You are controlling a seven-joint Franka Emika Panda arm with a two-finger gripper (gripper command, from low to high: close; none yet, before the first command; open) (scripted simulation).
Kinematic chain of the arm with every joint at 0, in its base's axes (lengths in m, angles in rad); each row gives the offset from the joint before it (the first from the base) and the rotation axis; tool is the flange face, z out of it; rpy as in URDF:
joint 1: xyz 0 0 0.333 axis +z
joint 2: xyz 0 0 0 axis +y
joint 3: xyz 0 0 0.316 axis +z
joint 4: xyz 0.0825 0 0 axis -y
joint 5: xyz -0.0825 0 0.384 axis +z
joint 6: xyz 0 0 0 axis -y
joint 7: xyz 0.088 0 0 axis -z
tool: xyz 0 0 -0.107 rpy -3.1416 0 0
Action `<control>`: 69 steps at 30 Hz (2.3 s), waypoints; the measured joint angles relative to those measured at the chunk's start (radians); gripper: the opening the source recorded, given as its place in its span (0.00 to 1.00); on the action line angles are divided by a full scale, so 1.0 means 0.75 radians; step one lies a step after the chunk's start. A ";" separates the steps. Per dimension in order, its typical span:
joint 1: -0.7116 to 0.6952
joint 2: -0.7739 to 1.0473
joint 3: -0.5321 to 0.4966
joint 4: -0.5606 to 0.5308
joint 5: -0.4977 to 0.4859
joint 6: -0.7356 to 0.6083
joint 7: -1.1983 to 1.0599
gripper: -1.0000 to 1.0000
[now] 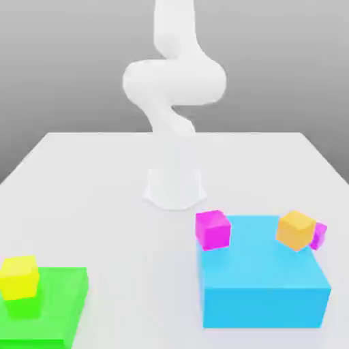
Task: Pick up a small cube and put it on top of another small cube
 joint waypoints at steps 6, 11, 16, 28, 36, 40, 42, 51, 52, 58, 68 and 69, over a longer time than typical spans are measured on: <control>0.241 0.170 -0.054 -0.083 0.081 0.097 -0.318 0.50; 0.417 0.310 -0.072 -0.150 0.153 0.173 -0.581 0.50; 0.586 0.449 -0.076 -0.217 0.217 0.248 -0.838 0.50; 0.906 0.776 0.008 -0.378 0.304 0.437 -1.405 0.50; 1.076 0.976 0.100 -0.492 0.202 0.578 -1.669 0.50; 1.148 1.068 0.112 -0.550 0.048 0.650 -1.728 0.50; 1.171 1.116 0.103 -0.566 -0.039 0.688 -1.728 0.50; 1.206 1.404 0.054 -0.518 -0.129 0.921 -1.683 0.50; 1.207 1.428 0.054 -0.514 -0.128 0.940 -1.682 0.00; 1.207 1.440 0.054 -0.512 -0.129 0.946 -1.681 0.00; 1.188 1.155 0.085 -0.566 -0.075 0.718 -1.723 0.00; 1.183 1.127 0.091 -0.570 -0.051 0.691 -1.742 0.00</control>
